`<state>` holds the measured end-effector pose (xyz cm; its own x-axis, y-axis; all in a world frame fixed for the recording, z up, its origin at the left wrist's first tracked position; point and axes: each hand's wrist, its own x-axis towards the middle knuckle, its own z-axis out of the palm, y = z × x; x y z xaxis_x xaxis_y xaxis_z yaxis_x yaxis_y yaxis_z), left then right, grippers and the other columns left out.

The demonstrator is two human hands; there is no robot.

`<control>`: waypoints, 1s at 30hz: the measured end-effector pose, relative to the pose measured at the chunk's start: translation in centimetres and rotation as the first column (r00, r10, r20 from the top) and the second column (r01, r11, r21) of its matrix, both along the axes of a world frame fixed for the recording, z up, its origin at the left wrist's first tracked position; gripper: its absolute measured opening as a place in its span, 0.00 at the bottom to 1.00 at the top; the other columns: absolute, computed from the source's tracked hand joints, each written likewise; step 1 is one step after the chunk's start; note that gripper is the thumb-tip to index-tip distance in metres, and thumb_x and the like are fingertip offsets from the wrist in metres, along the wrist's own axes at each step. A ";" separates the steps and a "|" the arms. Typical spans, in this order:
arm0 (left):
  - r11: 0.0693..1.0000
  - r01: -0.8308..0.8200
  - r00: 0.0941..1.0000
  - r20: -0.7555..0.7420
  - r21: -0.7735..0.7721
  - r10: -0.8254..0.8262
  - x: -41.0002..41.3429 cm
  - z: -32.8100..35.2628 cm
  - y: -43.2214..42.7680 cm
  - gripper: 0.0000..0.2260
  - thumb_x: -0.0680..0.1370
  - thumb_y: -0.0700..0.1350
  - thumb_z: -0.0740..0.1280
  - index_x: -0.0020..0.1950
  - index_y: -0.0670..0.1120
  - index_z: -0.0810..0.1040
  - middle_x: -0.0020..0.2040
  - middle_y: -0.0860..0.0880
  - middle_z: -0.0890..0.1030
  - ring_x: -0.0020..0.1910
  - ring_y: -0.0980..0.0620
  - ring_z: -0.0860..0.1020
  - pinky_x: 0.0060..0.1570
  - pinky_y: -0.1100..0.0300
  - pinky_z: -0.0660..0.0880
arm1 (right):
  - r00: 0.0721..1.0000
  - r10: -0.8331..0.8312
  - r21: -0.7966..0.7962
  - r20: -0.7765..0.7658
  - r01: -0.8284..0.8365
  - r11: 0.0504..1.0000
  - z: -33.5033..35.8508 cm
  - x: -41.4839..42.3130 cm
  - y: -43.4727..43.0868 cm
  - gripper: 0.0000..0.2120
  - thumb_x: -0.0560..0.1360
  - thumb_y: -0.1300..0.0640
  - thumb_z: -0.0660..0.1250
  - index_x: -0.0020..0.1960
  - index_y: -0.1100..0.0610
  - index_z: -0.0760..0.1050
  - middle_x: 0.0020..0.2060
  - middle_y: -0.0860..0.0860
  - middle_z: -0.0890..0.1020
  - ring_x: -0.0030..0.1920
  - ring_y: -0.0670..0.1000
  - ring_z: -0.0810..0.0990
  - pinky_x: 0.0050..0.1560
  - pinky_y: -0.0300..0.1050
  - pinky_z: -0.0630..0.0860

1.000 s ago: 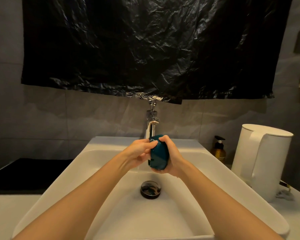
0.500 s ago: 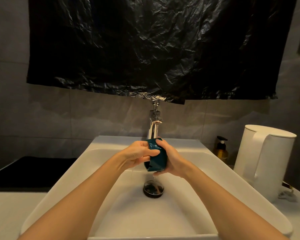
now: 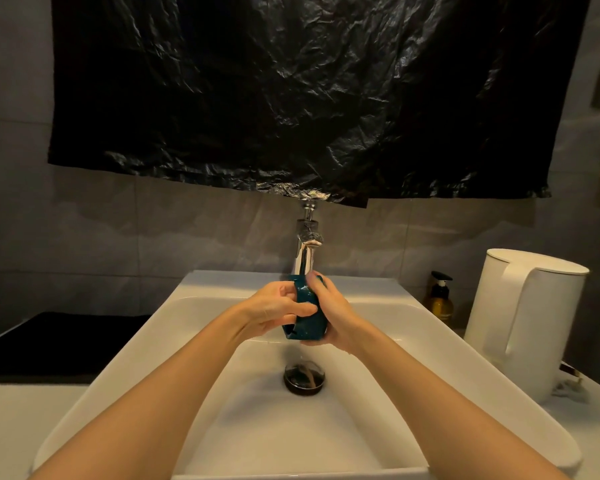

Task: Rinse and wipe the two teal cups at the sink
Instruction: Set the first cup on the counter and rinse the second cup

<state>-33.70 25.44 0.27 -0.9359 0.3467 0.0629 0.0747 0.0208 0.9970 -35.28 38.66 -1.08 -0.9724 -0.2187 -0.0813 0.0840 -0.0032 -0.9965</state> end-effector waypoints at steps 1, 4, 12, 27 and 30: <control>1.000 0.001 1.000 -0.001 0.001 -0.001 0.0 0.0 0.1 0.12 0.74 0.31 0.68 0.53 0.44 0.76 0.51 0.45 0.83 0.51 0.50 0.82 0.47 0.60 0.79 | 0.998 -0.020 -0.031 0.062 0.022 0.999 0.1 0.0 -0.1 0.18 0.78 0.36 0.54 0.60 0.45 0.71 0.55 0.55 0.79 0.54 0.58 0.79 0.52 0.61 0.79; 1.000 0.009 1.000 -0.002 0.017 -0.009 0.1 0.0 0.1 0.12 0.74 0.32 0.68 0.53 0.46 0.76 0.50 0.47 0.83 0.48 0.52 0.82 0.44 0.61 0.80 | 0.992 -0.018 -0.110 0.127 0.032 0.993 0.2 0.1 0.2 0.19 0.79 0.37 0.52 0.54 0.49 0.73 0.51 0.56 0.80 0.52 0.59 0.79 0.51 0.59 0.79; 0.993 0.117 0.993 -0.031 0.035 -0.116 0.4 0.1 0.0 0.16 0.75 0.33 0.68 0.60 0.44 0.74 0.56 0.44 0.82 0.55 0.48 0.81 0.52 0.59 0.78 | 0.967 0.096 -0.247 0.235 -0.037 0.968 0.2 0.2 1.1 0.35 0.70 0.26 0.57 0.58 0.54 0.78 0.54 0.58 0.81 0.56 0.58 0.78 0.57 0.56 0.77; 0.934 -0.273 0.960 0.125 0.232 0.250 0.2 -0.2 3.5 0.14 0.79 0.48 0.64 0.61 0.42 0.74 0.55 0.43 0.79 0.54 0.45 0.78 0.47 0.55 0.78 | 0.982 -0.117 -0.117 0.150 0.136 0.984 -0.5 -0.4 0.2 0.29 0.72 0.30 0.57 0.55 0.53 0.75 0.50 0.58 0.81 0.51 0.57 0.80 0.51 0.55 0.80; 0.928 -0.226 0.971 0.149 0.295 0.188 0.3 0.1 3.2 0.11 0.80 0.44 0.62 0.61 0.41 0.73 0.56 0.42 0.79 0.55 0.45 0.78 0.46 0.56 0.78 | 0.982 -0.137 -0.112 0.133 0.152 0.982 -0.4 -0.6 0.5 0.27 0.73 0.30 0.57 0.54 0.53 0.75 0.49 0.58 0.82 0.49 0.56 0.80 0.52 0.55 0.80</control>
<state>-33.42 28.65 0.34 -0.9918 0.1255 0.0219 -0.0151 -0.2861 0.9581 -35.87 39.13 -1.52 -0.9785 -0.0921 -0.1846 0.1965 -0.1443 -0.9698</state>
